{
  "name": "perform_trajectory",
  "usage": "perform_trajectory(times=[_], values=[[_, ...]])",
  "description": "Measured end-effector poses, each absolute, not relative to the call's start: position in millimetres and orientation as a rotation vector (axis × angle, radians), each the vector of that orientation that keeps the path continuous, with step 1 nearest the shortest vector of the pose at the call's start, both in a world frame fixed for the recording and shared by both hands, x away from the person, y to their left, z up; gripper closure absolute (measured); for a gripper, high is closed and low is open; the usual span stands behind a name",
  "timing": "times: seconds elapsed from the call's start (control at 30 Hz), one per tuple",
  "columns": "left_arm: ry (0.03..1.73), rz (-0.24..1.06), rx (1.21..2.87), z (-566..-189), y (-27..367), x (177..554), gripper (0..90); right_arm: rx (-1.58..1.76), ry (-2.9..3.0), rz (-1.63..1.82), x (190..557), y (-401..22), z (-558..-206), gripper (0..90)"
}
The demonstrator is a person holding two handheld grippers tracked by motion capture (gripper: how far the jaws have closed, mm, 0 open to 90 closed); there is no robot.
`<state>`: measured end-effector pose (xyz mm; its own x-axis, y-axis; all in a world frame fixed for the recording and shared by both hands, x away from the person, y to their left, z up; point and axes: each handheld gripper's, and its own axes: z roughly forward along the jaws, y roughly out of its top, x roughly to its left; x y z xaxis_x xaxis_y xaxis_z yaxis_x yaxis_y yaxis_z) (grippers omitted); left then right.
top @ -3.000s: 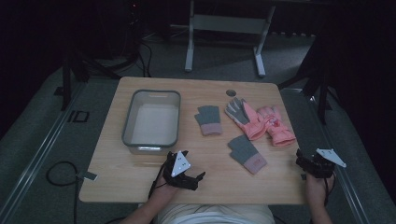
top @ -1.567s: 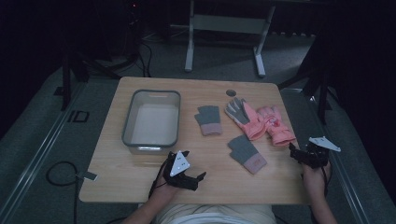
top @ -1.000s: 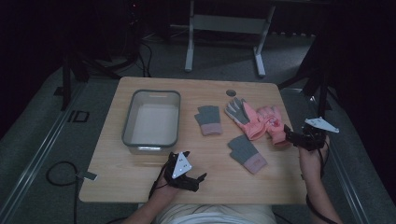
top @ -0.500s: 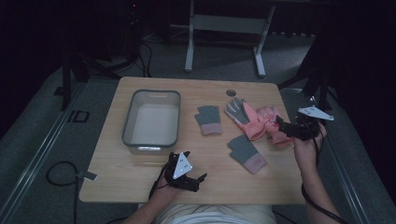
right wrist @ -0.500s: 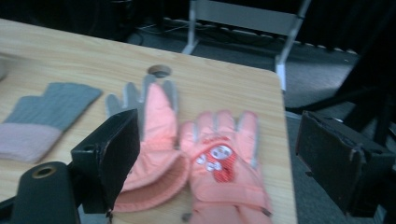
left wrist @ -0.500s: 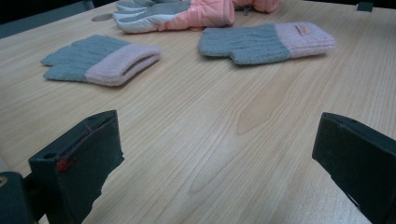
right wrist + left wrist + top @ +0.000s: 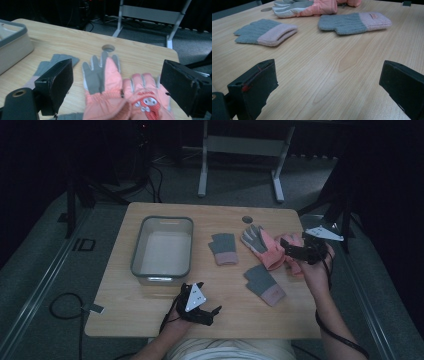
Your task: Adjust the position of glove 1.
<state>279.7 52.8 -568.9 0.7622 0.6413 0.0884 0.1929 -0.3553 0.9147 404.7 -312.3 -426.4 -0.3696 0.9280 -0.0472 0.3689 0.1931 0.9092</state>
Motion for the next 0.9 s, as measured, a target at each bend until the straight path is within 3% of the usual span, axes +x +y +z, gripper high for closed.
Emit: perform_trajectory(times=[0.9], values=[[0.634, 0.538, 1.904, -569.0, 52.7, 279.4, 1.0, 1.043, 2.069, 1.219, 449.4, -231.6, -442.6, 25.2]])
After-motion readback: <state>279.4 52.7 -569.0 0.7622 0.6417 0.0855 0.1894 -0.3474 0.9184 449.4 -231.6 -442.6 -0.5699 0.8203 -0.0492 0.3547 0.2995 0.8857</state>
